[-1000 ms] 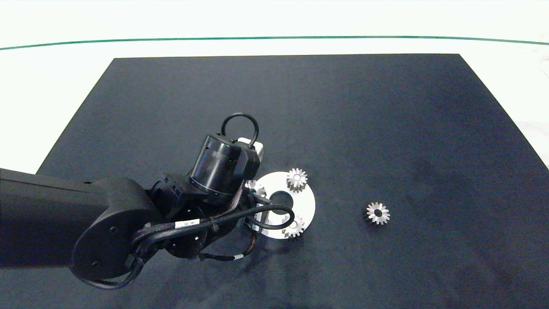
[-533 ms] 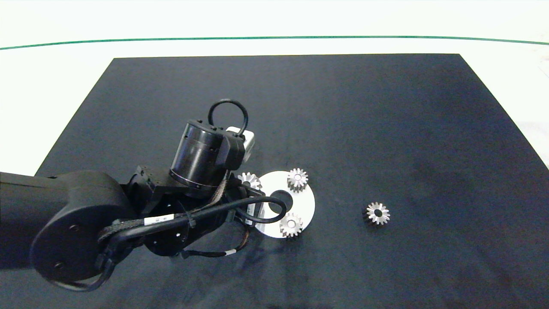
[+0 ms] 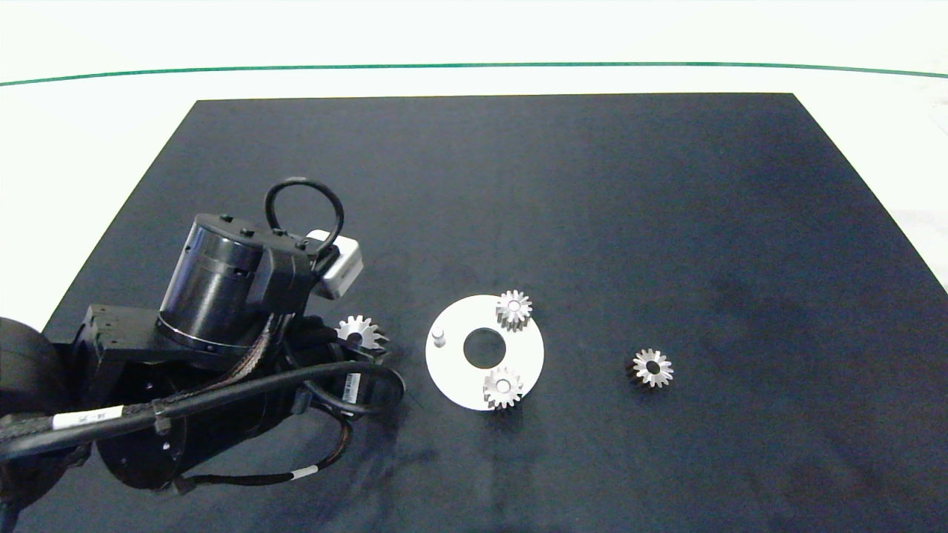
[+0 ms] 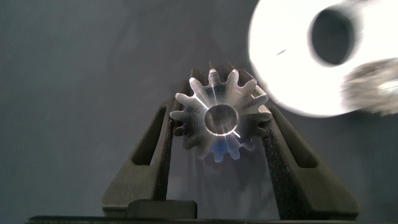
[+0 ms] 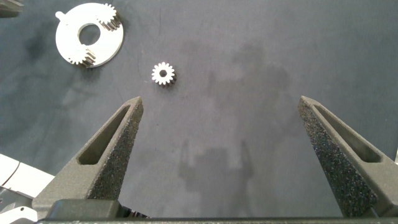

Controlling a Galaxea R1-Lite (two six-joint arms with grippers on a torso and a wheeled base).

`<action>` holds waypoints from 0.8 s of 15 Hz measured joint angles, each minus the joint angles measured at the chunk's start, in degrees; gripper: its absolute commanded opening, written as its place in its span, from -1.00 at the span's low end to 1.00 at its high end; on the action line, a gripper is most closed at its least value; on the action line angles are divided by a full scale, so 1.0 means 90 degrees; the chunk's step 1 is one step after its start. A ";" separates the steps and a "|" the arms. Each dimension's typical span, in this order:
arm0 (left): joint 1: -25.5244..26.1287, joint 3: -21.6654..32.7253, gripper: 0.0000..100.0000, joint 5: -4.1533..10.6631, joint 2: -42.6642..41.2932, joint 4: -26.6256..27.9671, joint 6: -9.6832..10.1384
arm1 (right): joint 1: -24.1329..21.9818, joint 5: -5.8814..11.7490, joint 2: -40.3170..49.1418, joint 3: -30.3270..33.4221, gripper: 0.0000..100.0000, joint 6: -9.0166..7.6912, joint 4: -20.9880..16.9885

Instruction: Remove an incorrectly installed larger gear and replace it with the correct smaller gear

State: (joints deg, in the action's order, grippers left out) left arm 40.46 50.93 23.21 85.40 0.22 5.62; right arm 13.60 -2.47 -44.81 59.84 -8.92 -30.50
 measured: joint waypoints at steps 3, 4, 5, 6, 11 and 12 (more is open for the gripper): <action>-0.0333 -0.0377 -0.08 0.0000 -0.0099 -0.0019 0.0009 | 0.0000 0.0000 -0.0003 -0.0012 1.00 -0.0003 -0.0001; -0.0435 -0.0475 -0.08 0.0000 -0.0108 -0.0009 0.0012 | 0.0000 0.0003 -0.0003 -0.0022 1.00 -0.0005 -0.0001; -0.0524 -0.0566 -0.08 0.0003 -0.0118 -0.0022 0.0012 | 0.0000 0.0000 -0.0003 -0.0023 1.00 -0.0005 -0.0001; -0.0585 -0.0652 -0.08 0.0000 -0.0126 -0.0024 0.0015 | 0.0000 0.0003 -0.0005 -0.0035 1.00 -0.0005 0.0000; -0.0735 -0.0906 1.00 0.0008 -0.0148 -0.0051 0.0043 | 0.0000 0.0003 -0.0007 -0.0058 1.00 -0.0005 0.0000; -0.0757 -0.0922 1.00 0.0011 -0.0153 -0.0058 0.0046 | 0.0000 0.0005 -0.0007 -0.0058 1.00 -0.0007 -0.0001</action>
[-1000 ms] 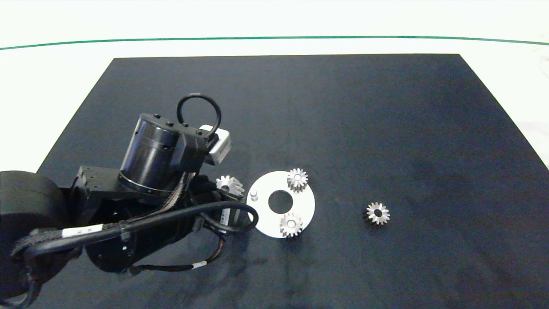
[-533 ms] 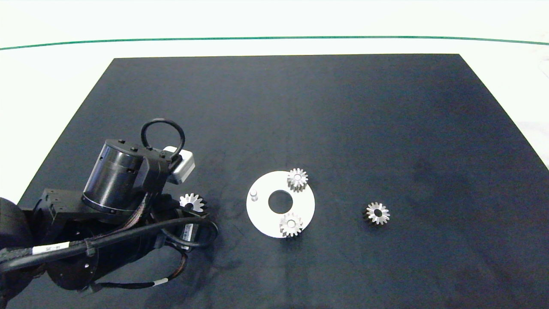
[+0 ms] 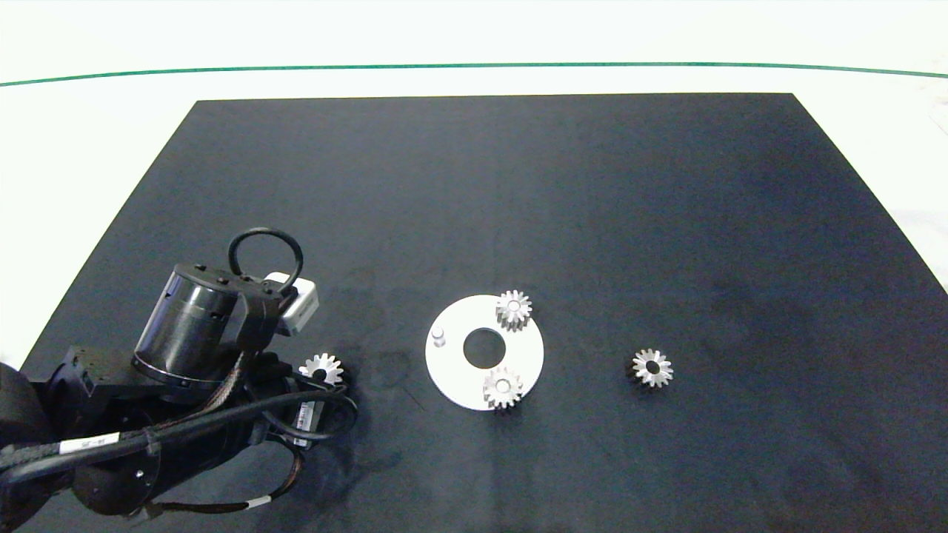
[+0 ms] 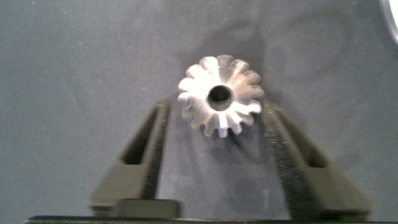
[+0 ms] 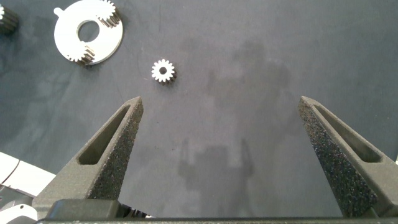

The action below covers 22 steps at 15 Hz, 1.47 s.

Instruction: Remove an incorrectly installed larger gear and replace it with the correct smaller gear

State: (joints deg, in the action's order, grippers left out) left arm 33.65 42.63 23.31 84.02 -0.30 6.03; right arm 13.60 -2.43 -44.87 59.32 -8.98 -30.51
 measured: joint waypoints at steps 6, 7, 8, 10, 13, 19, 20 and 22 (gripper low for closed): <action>-0.0156 0.0604 1.00 0.0012 -0.0702 0.0360 -0.0729 | 0.0000 0.0019 -0.0037 0.0000 1.00 0.0001 0.0000; -0.0294 0.1044 1.00 0.0016 -0.0876 0.0717 -0.0856 | -0.0003 0.0014 -0.0046 -0.0001 1.00 0.0001 0.0001; -0.0440 0.1581 1.00 0.0014 -0.1020 0.1188 -0.0939 | 0.0000 0.0014 -0.0058 -0.0035 1.00 -0.0005 0.0009; -0.0814 0.2836 1.00 0.0019 -0.1266 0.2618 -0.1019 | 0.0009 -0.0011 -0.0085 -0.0084 1.00 -0.0015 0.0092; -0.1249 0.3707 1.00 0.0016 -0.1688 0.3852 -0.0284 | 0.0047 -0.0018 -0.0183 -0.0175 1.00 -0.0042 0.0145; -0.2064 0.3863 1.00 0.0009 -0.2467 0.3923 -0.0775 | 0.0083 0.0083 -0.0419 -0.0684 1.00 -0.0115 0.0332; -0.2366 0.3897 1.00 0.0012 -0.2568 0.3923 -0.0878 | 0.0141 0.0130 -0.0612 -0.0614 1.00 -0.0253 0.0377; -0.2649 0.4074 1.00 0.0012 -0.2702 0.3920 -0.0777 | 0.0364 0.0389 -0.1124 -0.0344 1.00 -0.0618 0.0408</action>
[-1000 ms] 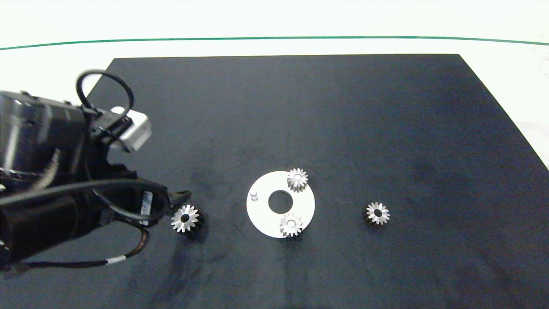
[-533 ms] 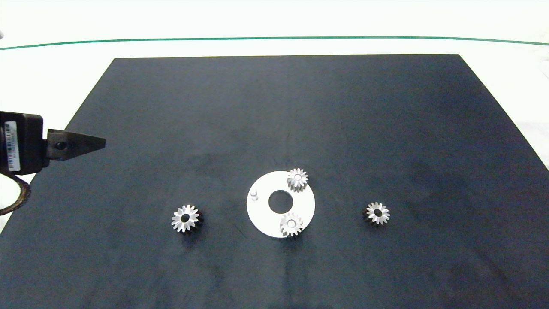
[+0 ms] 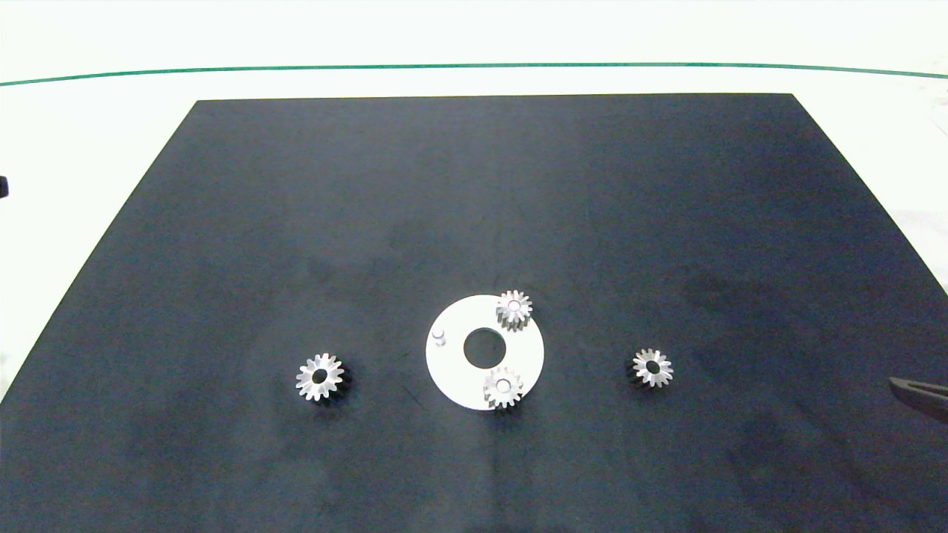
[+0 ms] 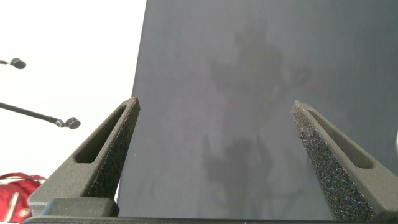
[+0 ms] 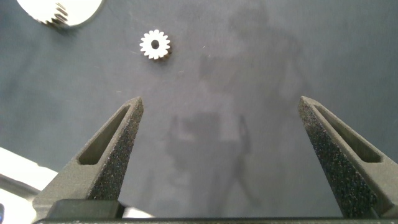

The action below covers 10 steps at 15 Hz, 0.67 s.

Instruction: Remove an incorrectly installed larger gear and replace it with the correct smaller gear

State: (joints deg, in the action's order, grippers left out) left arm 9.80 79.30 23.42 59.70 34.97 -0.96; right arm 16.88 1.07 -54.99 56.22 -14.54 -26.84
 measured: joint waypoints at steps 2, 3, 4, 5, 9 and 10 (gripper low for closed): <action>-0.0037 0.0114 1.00 0.0000 -0.0076 0.0018 0.0089 | 0.0423 0.0386 -0.0557 0.0301 1.00 -0.0261 -0.0018; -0.0003 0.0137 1.00 -0.0003 -0.0098 0.0024 0.0102 | 0.0692 0.0535 -0.0824 0.0469 1.00 -0.0310 -0.0051; 0.0102 0.0141 1.00 -0.0005 -0.0104 0.0061 0.0125 | 0.0971 0.0631 -0.1081 0.0656 1.00 -0.0337 -0.0116; 0.0283 0.0150 1.00 -0.0008 -0.0102 0.0095 0.0210 | 0.1254 0.0680 -0.1349 0.0852 1.00 -0.0344 -0.0221; 0.1116 0.0184 1.00 -0.0003 -0.0119 0.0465 0.0455 | 0.1911 0.0731 -0.2063 0.1223 1.00 -0.0337 -0.0539; 0.1180 0.0187 1.00 -0.0003 -0.0131 0.0477 0.0459 | 0.1957 0.0731 -0.2170 0.1210 1.00 -0.0328 -0.0570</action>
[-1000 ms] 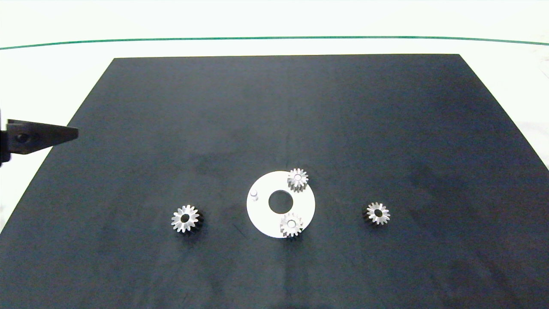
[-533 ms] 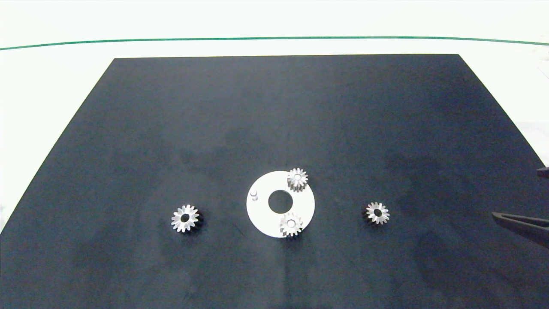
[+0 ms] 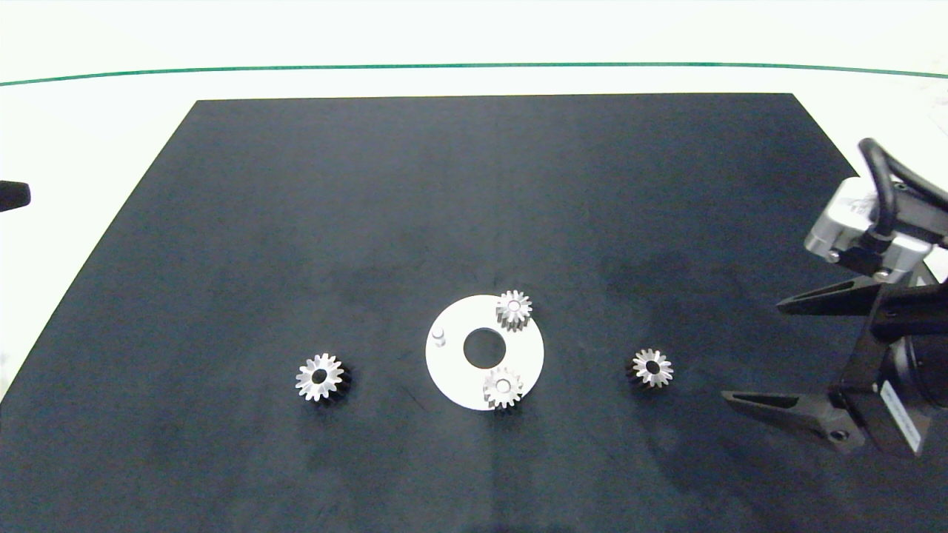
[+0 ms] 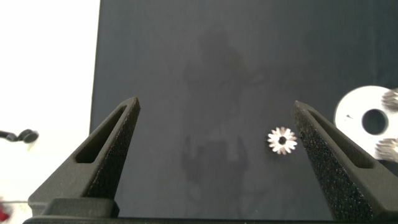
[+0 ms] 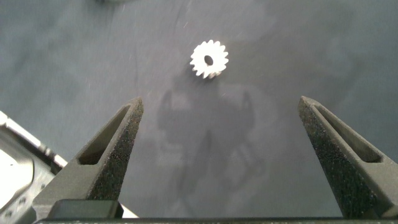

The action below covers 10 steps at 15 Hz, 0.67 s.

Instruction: Remove an incorrectly installed larger gear and replace it with the correct smaller gear

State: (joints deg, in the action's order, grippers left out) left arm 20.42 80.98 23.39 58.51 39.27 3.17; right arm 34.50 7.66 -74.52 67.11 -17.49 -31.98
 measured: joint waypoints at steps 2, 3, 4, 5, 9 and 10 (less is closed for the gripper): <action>0.0041 -0.0004 1.00 0.0000 -0.0015 0.0000 0.0003 | 0.0038 0.0000 -0.0221 -0.0045 1.00 0.0012 0.0001; 0.0049 -0.0015 1.00 0.0000 -0.0019 -0.0003 0.0003 | 0.0046 0.0003 -0.0344 -0.0051 1.00 0.0009 0.0014; 0.0051 -0.0016 1.00 0.0003 -0.0022 -0.0003 0.0005 | 0.0049 0.0024 -0.0448 -0.0049 1.00 0.0008 0.0031; 0.0053 -0.0016 1.00 0.0000 -0.0027 0.0000 0.0003 | 0.0050 0.0051 -0.0549 -0.0034 1.00 0.0008 0.0035; 0.0061 -0.0024 1.00 0.0003 -0.0051 0.0000 0.0003 | 0.0060 0.0065 -0.0837 -0.0020 1.00 0.0005 0.0081; 0.0070 -0.0024 1.00 0.0003 -0.0070 -0.0003 0.0003 | 0.0060 0.0068 -0.0910 -0.0020 1.00 0.0005 0.0199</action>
State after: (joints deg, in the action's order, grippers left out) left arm 21.05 80.76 23.42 57.88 39.24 3.19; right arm 35.04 8.27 -82.71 66.93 -17.44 -30.18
